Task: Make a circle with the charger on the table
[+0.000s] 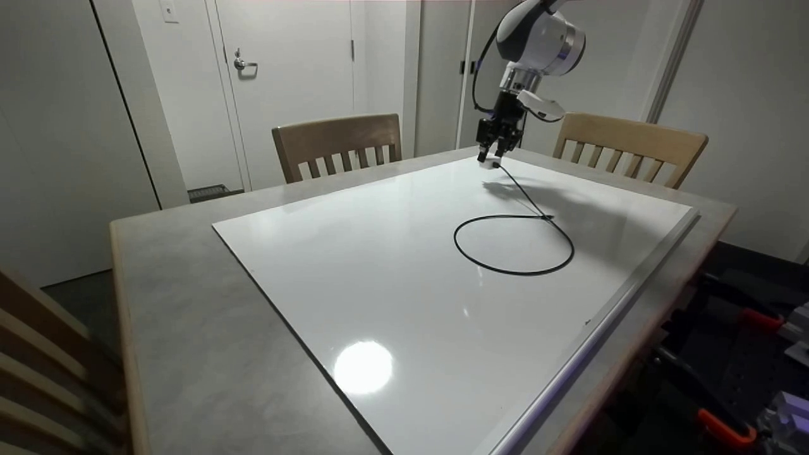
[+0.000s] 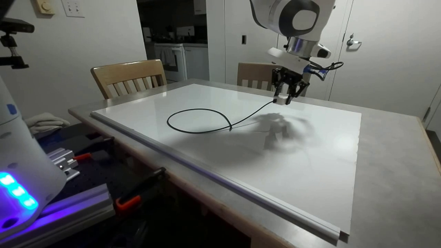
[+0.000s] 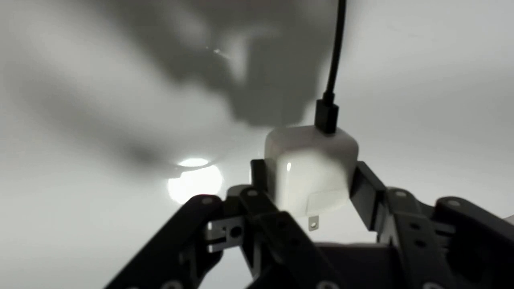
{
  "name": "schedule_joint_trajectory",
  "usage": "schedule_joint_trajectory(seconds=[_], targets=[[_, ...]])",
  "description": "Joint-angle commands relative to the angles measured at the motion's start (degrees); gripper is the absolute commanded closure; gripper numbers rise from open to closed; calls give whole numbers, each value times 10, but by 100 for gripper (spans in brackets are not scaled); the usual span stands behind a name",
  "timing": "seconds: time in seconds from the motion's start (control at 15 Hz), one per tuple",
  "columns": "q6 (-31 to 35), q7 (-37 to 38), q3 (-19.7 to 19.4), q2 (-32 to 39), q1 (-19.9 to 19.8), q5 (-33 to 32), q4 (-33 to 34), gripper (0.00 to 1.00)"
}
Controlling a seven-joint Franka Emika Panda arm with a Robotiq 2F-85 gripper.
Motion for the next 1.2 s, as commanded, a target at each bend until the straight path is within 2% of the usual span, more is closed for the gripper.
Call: schedule_joint_trajectory(seconds=[0.0,0.2,0.53,0.6,0.67,0.73,0.93,1.0,1.13], targets=[[-28,-77,5,2,19,4,17,72],[-58,-148,12,-2,28,-8,15,72],[-124,-237,1,-11,59,-43,7,72],[-135,-251,-3,-13,67,-55,7,72],[-111,-229,-4,-1,62,-30,11,72],[-112,-230,-5,-1,66,-30,10,47],[-112,-229,-8,-1,67,-28,10,47],[-112,-229,-10,-1,67,-29,10,72],[-110,-234,-10,0,74,-37,16,72]])
